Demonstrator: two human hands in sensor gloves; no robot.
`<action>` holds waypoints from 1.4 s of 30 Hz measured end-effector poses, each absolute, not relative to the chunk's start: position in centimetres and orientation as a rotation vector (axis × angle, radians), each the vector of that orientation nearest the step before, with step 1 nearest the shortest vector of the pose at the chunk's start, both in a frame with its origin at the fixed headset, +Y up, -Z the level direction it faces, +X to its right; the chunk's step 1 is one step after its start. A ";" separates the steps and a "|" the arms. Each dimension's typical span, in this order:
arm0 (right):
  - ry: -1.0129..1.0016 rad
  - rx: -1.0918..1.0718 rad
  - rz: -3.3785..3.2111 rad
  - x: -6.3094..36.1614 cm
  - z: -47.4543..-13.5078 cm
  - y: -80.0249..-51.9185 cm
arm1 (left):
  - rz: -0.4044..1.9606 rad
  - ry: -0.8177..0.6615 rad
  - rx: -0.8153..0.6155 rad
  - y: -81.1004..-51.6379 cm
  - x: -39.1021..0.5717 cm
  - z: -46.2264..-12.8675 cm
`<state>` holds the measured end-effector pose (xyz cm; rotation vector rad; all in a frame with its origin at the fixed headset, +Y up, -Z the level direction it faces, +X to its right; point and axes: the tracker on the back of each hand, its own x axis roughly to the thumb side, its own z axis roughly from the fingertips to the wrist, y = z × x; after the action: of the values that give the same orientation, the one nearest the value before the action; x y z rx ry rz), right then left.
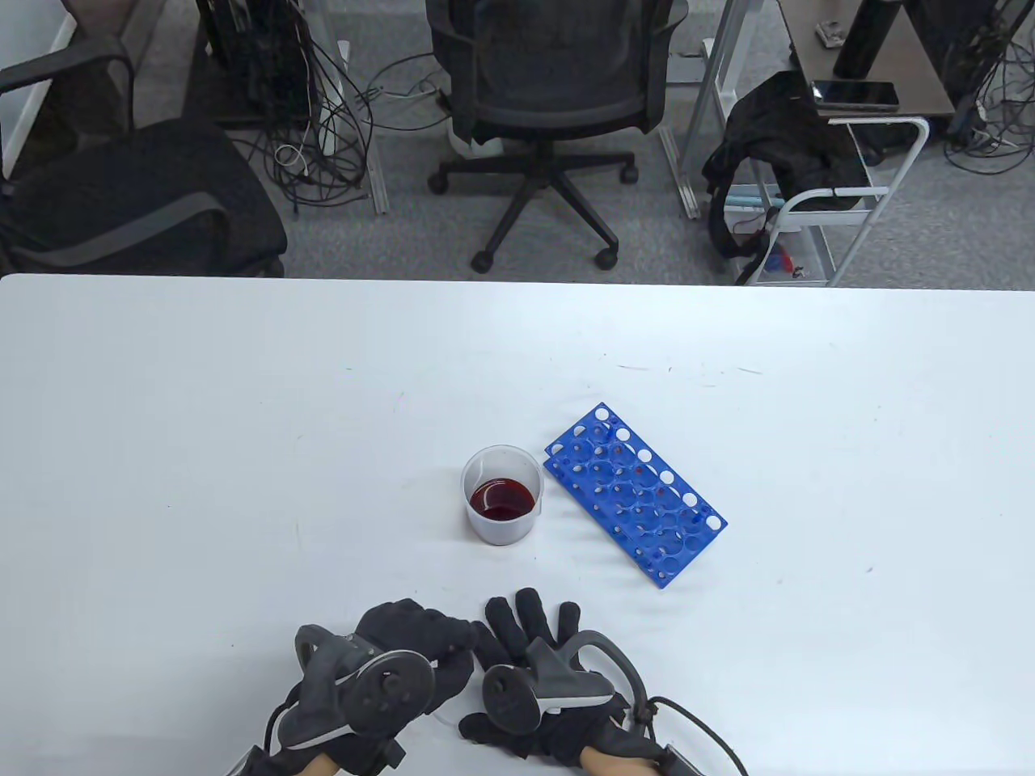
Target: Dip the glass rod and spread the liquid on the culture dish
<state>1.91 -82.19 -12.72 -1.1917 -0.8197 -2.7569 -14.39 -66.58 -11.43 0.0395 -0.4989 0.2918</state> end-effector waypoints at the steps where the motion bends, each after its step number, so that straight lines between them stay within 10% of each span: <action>1: -0.820 -1.192 -2.757 1.9 -12.7 -82.2 | 0.300 -0.499 0.037 -66.9 -14.5 -11.3; 42: -0.820 -1.192 -2.757 1.9 -12.7 -82.2 | 0.386 -0.520 -0.121 -69.2 -15.4 -11.3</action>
<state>1.91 -82.19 -12.72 -1.1917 -0.8197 -2.7569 -15.43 -69.17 -11.26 -0.1212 -0.5204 0.3861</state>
